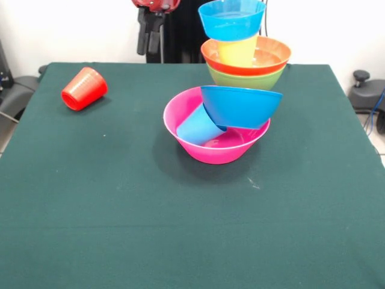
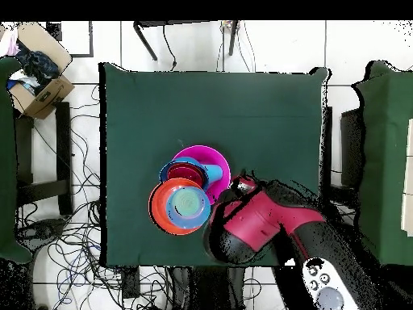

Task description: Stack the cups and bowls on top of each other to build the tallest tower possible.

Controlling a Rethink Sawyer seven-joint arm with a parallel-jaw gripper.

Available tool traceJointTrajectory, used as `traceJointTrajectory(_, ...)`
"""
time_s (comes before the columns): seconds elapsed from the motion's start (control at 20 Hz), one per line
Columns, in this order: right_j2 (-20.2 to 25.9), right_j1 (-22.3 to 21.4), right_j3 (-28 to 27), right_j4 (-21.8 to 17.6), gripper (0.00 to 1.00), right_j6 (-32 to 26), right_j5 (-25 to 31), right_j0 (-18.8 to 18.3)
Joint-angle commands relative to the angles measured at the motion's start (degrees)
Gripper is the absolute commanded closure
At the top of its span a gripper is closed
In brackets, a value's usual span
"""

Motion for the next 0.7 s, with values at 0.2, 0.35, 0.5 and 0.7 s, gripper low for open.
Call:
traceJointTrajectory(0.2, -11.6, 1.1, 4.1, -12.7, 0.00, 17.9, -8.7, 5.6)
traceJointTrajectory(0.35, -14.5, 1.1, 3.3, -18.0, 0.00, 22.8, -9.7, 8.2)
traceJointTrajectory(0.5, -17.2, 1.5, 2.9, -23.4, 0.00, 28.6, -9.5, 11.1)
traceJointTrajectory(0.7, -19.6, 1.3, 4.1, -31.3, 0.00, 38.8, -7.2, 15.2)
